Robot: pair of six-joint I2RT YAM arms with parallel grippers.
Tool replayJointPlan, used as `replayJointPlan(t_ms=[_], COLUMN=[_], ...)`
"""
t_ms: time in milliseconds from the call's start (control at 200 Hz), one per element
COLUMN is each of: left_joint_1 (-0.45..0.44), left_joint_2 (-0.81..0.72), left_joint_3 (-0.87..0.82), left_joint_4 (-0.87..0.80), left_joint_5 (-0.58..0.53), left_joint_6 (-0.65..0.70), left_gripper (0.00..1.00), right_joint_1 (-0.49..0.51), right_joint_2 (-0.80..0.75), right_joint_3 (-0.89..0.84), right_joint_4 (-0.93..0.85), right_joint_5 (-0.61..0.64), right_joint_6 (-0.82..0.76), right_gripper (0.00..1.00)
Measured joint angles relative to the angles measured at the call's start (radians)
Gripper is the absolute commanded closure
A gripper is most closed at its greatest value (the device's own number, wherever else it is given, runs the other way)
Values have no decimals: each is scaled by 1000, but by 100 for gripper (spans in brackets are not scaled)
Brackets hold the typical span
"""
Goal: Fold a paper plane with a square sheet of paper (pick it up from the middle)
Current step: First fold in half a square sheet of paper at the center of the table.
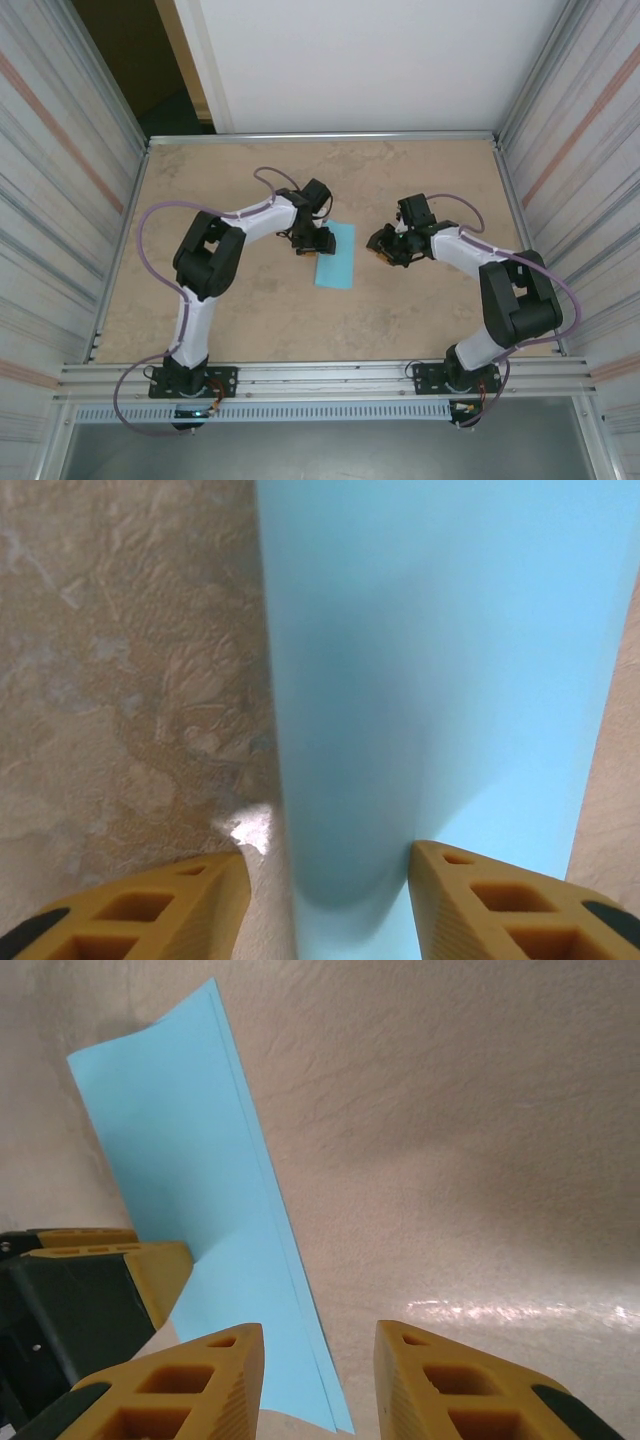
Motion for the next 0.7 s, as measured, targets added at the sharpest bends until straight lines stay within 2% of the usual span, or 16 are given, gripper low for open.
replayJointPlan(t_ms=[702], left_joint_1=[-12], left_joint_2=[47], left_joint_3=[75], left_joint_4=[-78], left_joint_5=[-21], left_joint_6=[-12], left_gripper=[42], right_joint_1=[-1], right_joint_2=[0], right_joint_3=[-16], right_joint_4=[22], right_joint_5=[-5], right_joint_6=[7], right_gripper=[67])
